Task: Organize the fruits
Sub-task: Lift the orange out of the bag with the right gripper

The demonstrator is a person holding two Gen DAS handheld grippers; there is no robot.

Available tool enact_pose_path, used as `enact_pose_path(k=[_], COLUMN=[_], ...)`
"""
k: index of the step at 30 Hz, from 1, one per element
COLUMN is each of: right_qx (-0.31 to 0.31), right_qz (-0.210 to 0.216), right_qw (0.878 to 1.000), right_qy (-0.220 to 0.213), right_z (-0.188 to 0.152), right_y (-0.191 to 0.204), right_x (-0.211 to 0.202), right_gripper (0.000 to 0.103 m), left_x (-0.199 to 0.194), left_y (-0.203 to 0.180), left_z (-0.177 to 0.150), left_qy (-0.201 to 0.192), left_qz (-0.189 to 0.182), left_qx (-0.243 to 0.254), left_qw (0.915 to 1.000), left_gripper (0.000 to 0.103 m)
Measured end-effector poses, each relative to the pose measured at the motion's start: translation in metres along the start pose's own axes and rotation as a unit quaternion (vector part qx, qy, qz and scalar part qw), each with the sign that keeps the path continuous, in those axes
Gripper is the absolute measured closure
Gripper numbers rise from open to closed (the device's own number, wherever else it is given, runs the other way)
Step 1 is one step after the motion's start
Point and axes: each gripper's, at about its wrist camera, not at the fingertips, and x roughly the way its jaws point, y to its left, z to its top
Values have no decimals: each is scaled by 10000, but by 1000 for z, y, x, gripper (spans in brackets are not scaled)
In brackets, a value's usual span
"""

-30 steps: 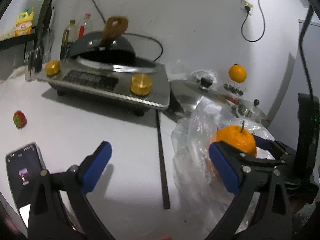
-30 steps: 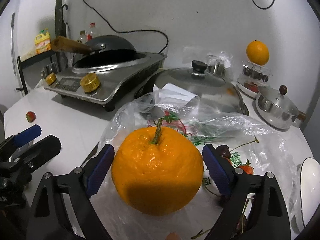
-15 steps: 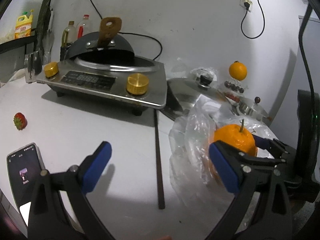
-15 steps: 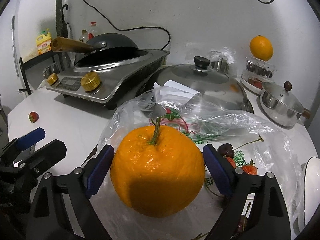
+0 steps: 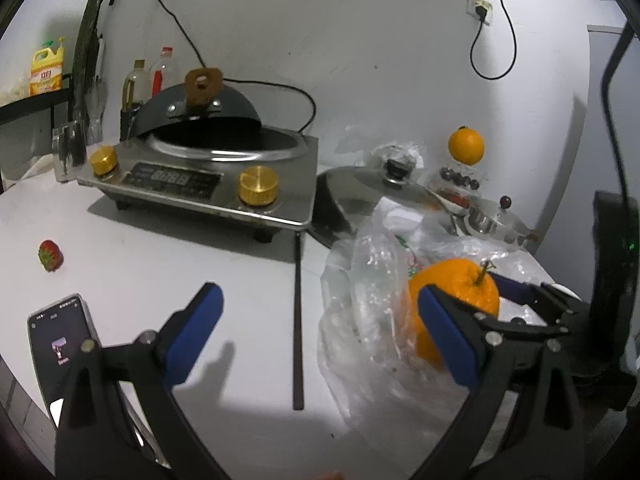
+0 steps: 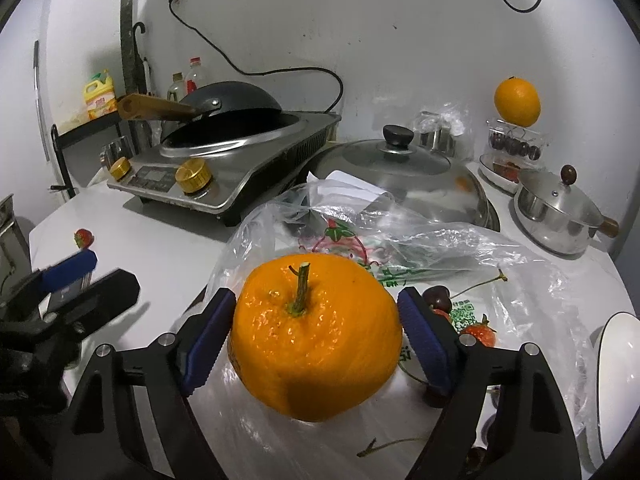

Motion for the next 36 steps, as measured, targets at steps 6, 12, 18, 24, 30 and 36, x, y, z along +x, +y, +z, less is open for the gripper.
enact_pose_path(k=[6, 12, 18, 24, 30, 36], right_qx=[-99, -152, -232, -288, -153, -206], right_qz=[-97, -220, -267, -285, -186, -108], right_qw=[9998, 9994, 9985, 9981, 9991, 9997], right_qy=[124, 223, 425, 463, 360, 68], right_z=[4, 5, 4, 0, -1, 8], right_y=[6, 8, 8, 8, 1, 3], right_x=[7, 16, 30, 35, 26, 2], right_gripper=[15, 12, 6, 6, 9, 10], left_x=[-2, 7, 13, 16, 14, 9], left_y=[-1, 2, 10, 12, 12, 0], left_z=[0, -4, -5, -7, -7, -5], left_qy=[-4, 77, 110, 145, 140, 148], left_qz=[72, 134, 145, 122, 145, 130], left_qx=[25, 78, -1, -1, 2, 138], left_qw=[10000, 9999, 9998, 9998, 9998, 9997], left_gripper=[4, 4, 4, 4, 4, 4])
